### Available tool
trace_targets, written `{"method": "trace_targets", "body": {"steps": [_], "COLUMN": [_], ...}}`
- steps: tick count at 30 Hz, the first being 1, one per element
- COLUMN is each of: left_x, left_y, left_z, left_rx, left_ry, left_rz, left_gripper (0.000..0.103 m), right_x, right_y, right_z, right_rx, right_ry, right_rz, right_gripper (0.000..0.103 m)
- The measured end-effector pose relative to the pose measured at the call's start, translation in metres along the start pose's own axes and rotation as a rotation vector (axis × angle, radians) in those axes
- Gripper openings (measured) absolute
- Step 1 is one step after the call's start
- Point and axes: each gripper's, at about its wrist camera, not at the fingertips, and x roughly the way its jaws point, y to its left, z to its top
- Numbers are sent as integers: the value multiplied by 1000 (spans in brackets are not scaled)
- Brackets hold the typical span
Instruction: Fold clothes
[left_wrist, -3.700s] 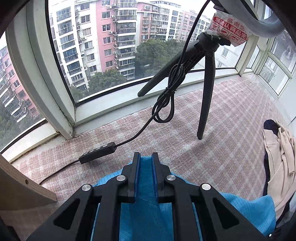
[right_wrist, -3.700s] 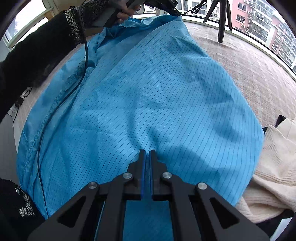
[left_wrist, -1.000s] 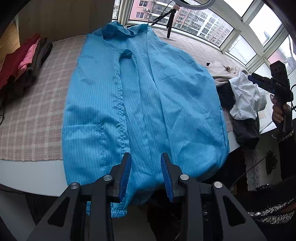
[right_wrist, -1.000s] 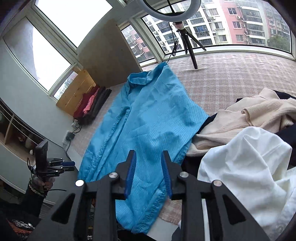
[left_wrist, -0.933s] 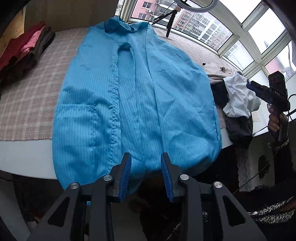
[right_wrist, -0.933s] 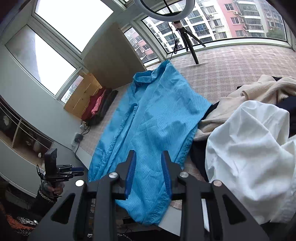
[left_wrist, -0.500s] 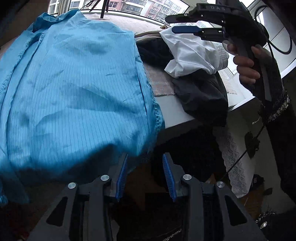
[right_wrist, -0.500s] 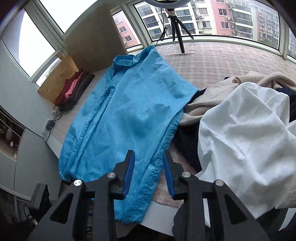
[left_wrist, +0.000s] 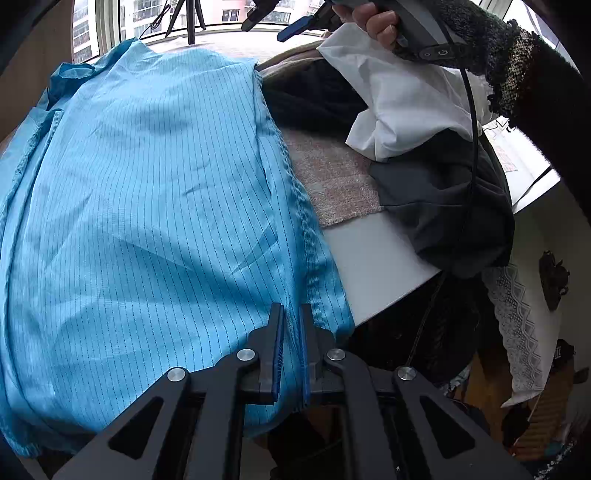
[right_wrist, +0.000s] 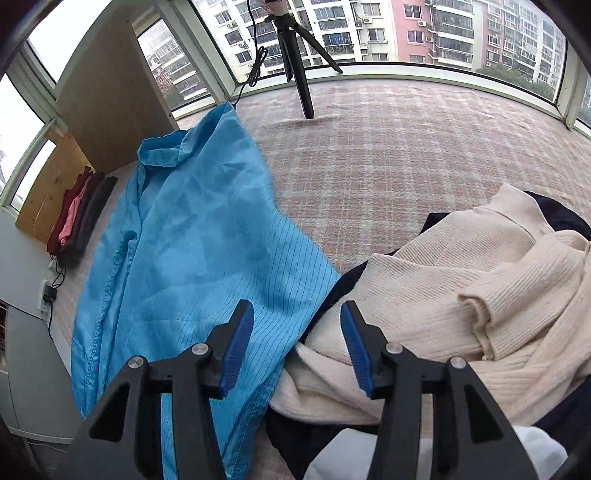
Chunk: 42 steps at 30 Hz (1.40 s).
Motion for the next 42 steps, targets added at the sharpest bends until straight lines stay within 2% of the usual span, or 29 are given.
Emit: {"method": "trace_targets", "body": {"steps": [2,4,8,9,10,11,13,15,19,22,26,28,29,31,33,36,38,40,42], "left_x": [-7,-20,-31,-29,-24,-20,-22,-34,-71,-92,-99,-95,-95,-92,-85,-69,-60,-55,-45], "left_y": [9,12,1,1,3,5,19,35,65,91,131,145,146,141,124,93,75,66,62], "left_z": [1,3,5,6,7,9,6,1,-18,-35,-67,-79,-82,-82,-71,-54,-47,-50,-50], "left_rx": [-53,-75,-22,-21,-46,-71,-142,-208,-274,-330,-459,-517,-522,-511,-439,-307,-240,-209,-204], "left_ry": [-4,-29,-56,-51,-46,-42,-61,-92,-191,-241,-289,-279,-282,-277,-253,-192,-156,-128,-91], "left_rz": [-75,-112,-93,-97,-113,-129,-242,-311,-319,-283,-239,-213,-217,-228,-236,-266,-255,-280,-320], "left_gripper": [3,3,3,3,3,3,3,2,2,0,0,0,0,0,0,0,0,0,5], "right_x": [23,43,63,59,55,46,20,-2,-22,-21,-2,7,11,6,1,-2,-6,-21,-39], "right_y": [-4,-6,-7,-5,-4,-4,2,8,45,87,150,181,188,179,155,99,60,31,19], "right_z": [6,8,2,2,1,2,6,12,27,37,51,57,57,54,47,41,36,25,9], "right_rx": [6,-11,-55,-63,-58,-45,-46,-29,-83,-159,-271,-328,-358,-383,-380,-303,-212,-120,-84], "right_ry": [50,95,111,85,71,47,-42,-81,-88,-84,-46,-24,-4,-14,-12,35,61,50,25], "right_rz": [14,18,8,25,69,116,161,222,185,154,129,109,54,-34,-111,-189,-238,-195,-130], "right_gripper": [49,49,48,29,1,2,2,2,2,2,2,2,2,2,2,4,7,9,9]}}
